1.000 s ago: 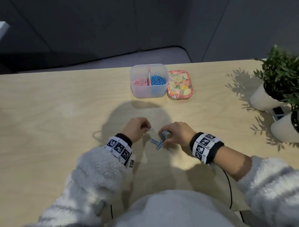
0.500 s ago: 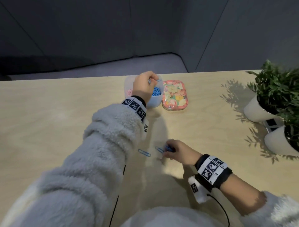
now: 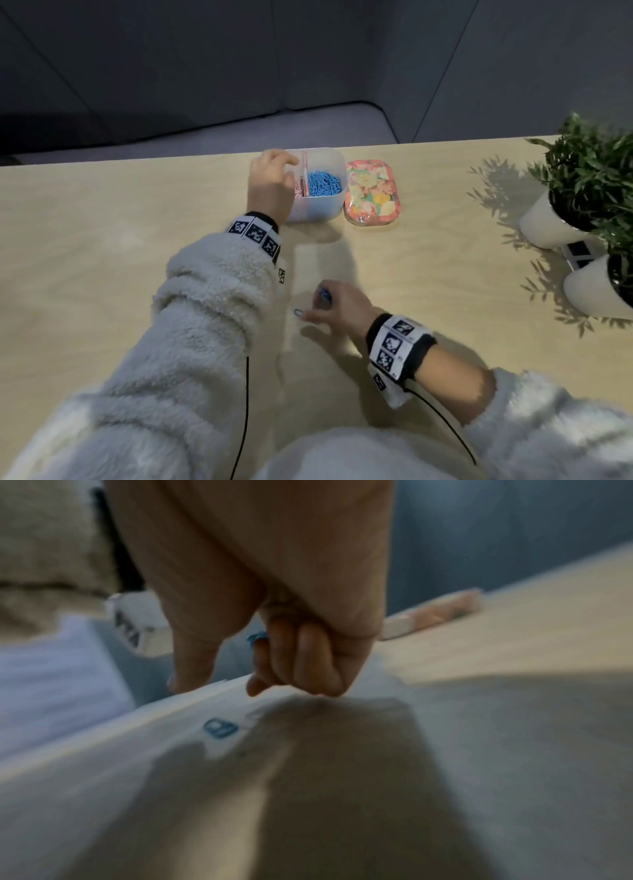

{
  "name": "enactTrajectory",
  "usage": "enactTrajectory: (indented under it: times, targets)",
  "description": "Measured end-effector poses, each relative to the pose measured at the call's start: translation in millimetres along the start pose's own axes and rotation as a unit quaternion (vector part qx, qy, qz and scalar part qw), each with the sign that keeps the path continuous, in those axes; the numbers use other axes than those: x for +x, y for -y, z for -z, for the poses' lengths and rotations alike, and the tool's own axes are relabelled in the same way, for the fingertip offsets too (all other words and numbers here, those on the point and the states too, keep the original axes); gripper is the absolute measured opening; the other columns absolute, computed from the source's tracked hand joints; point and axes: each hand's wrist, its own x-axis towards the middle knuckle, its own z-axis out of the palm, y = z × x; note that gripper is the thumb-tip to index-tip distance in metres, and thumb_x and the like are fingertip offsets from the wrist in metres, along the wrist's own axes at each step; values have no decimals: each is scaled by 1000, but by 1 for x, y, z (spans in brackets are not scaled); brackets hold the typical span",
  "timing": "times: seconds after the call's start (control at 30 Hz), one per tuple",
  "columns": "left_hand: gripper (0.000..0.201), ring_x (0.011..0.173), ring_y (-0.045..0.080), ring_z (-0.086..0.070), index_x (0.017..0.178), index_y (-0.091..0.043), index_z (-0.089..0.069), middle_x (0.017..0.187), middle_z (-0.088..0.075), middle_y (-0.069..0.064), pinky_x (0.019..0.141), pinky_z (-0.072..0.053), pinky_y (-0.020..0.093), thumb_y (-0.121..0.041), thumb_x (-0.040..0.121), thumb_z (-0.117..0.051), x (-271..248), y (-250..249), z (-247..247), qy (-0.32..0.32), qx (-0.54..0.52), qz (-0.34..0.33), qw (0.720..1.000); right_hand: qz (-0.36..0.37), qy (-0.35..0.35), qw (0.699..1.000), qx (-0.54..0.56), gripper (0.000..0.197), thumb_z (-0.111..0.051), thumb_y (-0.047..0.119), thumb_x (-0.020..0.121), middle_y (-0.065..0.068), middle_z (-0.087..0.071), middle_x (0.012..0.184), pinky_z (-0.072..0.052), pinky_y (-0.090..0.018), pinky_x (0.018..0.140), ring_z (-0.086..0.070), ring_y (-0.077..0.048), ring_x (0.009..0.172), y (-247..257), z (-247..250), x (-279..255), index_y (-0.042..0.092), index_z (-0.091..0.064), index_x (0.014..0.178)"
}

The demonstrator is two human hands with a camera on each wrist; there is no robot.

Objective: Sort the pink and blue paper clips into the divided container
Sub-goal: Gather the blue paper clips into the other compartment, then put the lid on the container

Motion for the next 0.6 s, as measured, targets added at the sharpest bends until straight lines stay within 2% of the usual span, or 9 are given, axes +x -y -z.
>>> enactTrajectory:
  times: [0.07,0.13,0.2,0.3,0.37,0.4,0.47,0.53,0.6]
  targets:
    - [44,123,33,-42,123,-3,-52,131,-49,18,104,-28,30,-16,82,-40,-7,16,6,-9,8,56,998,8,3,995,-102,29,-69,37,76,1,-58,81,-38,-28,63,-55,-19,73,4,-9,0,15,-57,90]
    - [48,130,32,-39,135,-1,-38,140,-42,20,108,-28,32,-18,90,-37,-11,29,8,42,-34,110,992,9,12,993,-119,20,-62,30,82,-1,-59,83,-38,-28,65,-58,-23,78,5,-13,-1,13,-58,91]
    - [51,124,33,-45,140,-9,-33,138,-46,16,105,-38,40,-26,92,-34,-16,35,8,88,-100,145,980,0,40,992,-119,16,-58,26,86,-4,-58,83,-38,-29,66,-57,-24,78,6,-11,-4,10,-58,89]
    - [52,117,34,-51,140,-22,-33,133,-51,10,98,-46,52,-32,89,-33,-20,40,6,86,-138,174,971,0,59,983,-176,13,-51,23,90,-14,-59,88,-39,-33,68,-57,-30,84,9,3,-9,10,-52,85]
    - [54,116,33,-52,138,-23,-37,131,-53,10,97,-46,53,-35,85,-33,-23,42,7,77,-150,179,969,10,21,980,-198,10,-47,22,91,-19,-62,98,-39,-33,71,-58,-34,91,16,26,-6,14,-47,85]
    - [57,116,33,-52,137,-23,-37,130,-54,10,96,-47,53,-36,82,-32,-25,43,7,73,-154,180,969,21,-6,981,-195,11,-46,20,91,-19,-61,96,-36,-31,69,-57,-34,89,24,42,-2,15,-43,82]
    - [61,118,33,-51,139,-22,-36,132,-52,11,96,-47,54,-39,80,-31,-33,44,7,71,-159,177,969,45,-65,981,-178,15,-44,15,91,-13,-55,81,-33,-29,61,-52,-29,78,44,75,10,13,-38,78]
    - [63,120,32,-50,140,-24,-34,135,-51,10,96,-47,53,-43,81,-30,-43,44,6,71,-156,173,970,66,-121,975,-173,8,-44,10,90,-11,-49,82,-34,-30,65,-47,-25,77,65,104,26,10,-40,83]
    - [62,120,30,-50,140,-26,-33,137,-51,8,97,-47,51,-46,81,-30,-51,44,6,73,-161,175,969,59,-149,968,-193,2,-45,8,89,-13,-50,89,-33,-30,69,-48,-25,82,80,119,45,7,-43,89]
